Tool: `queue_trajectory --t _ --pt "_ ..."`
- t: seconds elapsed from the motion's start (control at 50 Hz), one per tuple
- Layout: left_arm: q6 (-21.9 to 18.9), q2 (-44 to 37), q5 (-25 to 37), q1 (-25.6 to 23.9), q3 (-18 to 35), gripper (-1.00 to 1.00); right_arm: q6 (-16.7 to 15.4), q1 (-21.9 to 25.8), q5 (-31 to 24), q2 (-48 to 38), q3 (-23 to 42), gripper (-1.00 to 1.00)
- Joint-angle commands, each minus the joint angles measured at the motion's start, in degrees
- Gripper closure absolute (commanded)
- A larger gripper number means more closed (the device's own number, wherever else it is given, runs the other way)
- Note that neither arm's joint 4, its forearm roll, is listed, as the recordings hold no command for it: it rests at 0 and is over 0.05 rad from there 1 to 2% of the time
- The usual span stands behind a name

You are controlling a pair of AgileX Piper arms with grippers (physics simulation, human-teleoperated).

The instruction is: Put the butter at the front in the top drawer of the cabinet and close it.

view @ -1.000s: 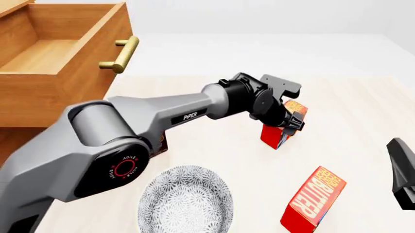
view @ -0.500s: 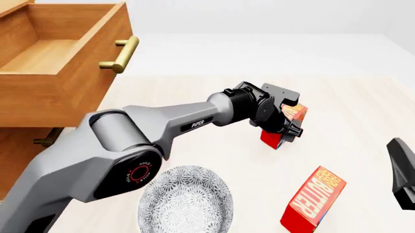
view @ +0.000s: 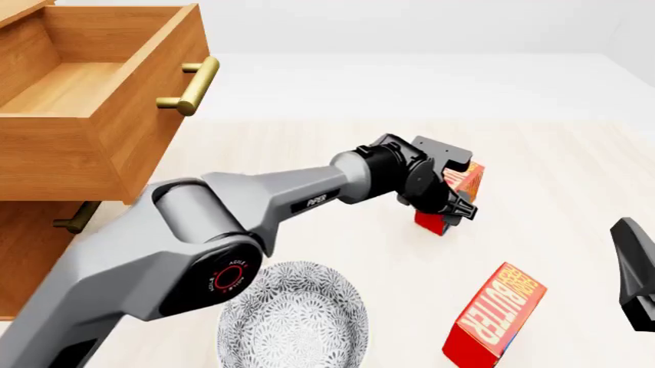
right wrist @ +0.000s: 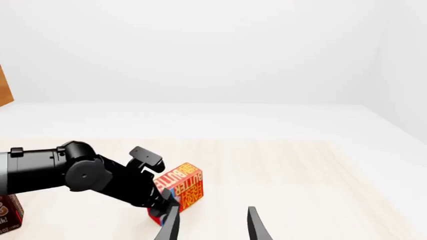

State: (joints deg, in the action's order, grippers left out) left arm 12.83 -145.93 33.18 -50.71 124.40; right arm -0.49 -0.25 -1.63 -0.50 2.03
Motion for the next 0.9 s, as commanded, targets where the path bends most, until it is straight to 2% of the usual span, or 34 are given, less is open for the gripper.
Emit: queue_trajectory --t 0.02,0.16,0.24,0.28,0.6,0.64,0.78,0.9 --pt "-1.8 3.5 -0.8 -0.2 -3.6 1.0 0.1 0.0 0.0 0.4 -0.4 -1.0" --pt "-2.8 9.5 -1.4 0.0 -8.5 1.0 0.1 0.0 0.0 0.4 -0.4 -1.0" --pt "-3.0 9.9 -1.3 0.1 -8.8 1.0 0.1 0.0 0.0 0.4 -0.4 -1.0" --pt "-3.3 12.7 -1.7 0.4 -11.1 1.0 0.1 0.0 0.0 0.4 -0.4 -1.0" --pt "-4.8 18.5 -0.9 2.7 -14.9 1.0 0.1 0.1 0.0 0.4 -0.4 -1.0" --pt "-4.7 20.8 -1.4 2.8 -17.2 1.0 0.1 0.1 0.0 0.4 -0.4 -1.0" --pt "-4.6 23.2 -1.2 3.1 -19.2 1.0 0.1 0.0 0.0 0.4 -0.4 -1.0" --pt "-5.9 28.0 0.0 4.7 -23.1 1.0 0.1 0.1 0.0 0.4 -0.4 -1.0"
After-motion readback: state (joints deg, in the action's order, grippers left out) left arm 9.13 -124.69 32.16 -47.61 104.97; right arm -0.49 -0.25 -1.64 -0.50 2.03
